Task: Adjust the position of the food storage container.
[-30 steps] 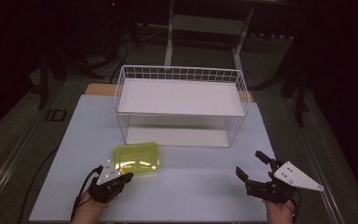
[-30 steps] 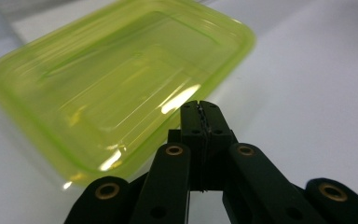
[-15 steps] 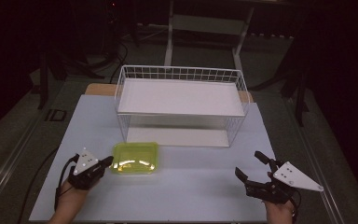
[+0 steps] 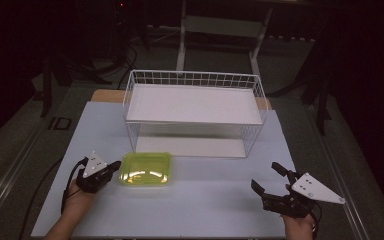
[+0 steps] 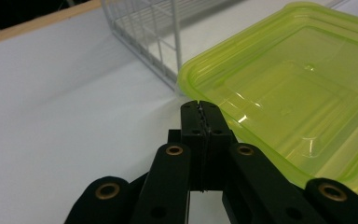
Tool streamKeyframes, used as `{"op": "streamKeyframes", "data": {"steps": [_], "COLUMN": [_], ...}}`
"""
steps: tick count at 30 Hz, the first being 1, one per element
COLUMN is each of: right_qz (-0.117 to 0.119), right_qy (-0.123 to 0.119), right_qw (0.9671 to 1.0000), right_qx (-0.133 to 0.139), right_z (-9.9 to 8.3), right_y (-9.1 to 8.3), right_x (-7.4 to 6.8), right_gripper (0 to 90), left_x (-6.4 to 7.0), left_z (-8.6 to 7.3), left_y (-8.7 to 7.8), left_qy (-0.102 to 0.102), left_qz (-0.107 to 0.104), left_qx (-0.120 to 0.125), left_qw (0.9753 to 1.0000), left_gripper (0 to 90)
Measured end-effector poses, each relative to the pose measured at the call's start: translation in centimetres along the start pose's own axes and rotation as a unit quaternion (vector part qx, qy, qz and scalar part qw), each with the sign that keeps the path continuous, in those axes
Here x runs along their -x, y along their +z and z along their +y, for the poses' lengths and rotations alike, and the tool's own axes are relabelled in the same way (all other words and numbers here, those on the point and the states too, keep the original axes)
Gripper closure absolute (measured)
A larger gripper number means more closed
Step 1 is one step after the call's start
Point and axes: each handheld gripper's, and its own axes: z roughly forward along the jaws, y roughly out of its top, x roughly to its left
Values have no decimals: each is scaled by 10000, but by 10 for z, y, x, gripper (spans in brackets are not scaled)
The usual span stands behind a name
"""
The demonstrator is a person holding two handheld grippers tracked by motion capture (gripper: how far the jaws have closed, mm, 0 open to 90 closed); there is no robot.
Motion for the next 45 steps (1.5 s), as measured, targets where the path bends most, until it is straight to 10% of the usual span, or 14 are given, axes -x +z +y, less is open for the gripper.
{"op": "streamKeyframes", "data": {"steps": [45], "right_qz": [37], "right_qy": [-43], "right_qw": [10000], "right_qx": [-35], "right_z": [-2], "right_y": [2], "right_x": [1], "right_gripper": [138], "left_x": [93], "left_z": [51], "left_y": [70], "left_qy": [170], "left_qz": [-1231], "left_qx": [226], "left_qw": [9920], "left_gripper": [900]}}
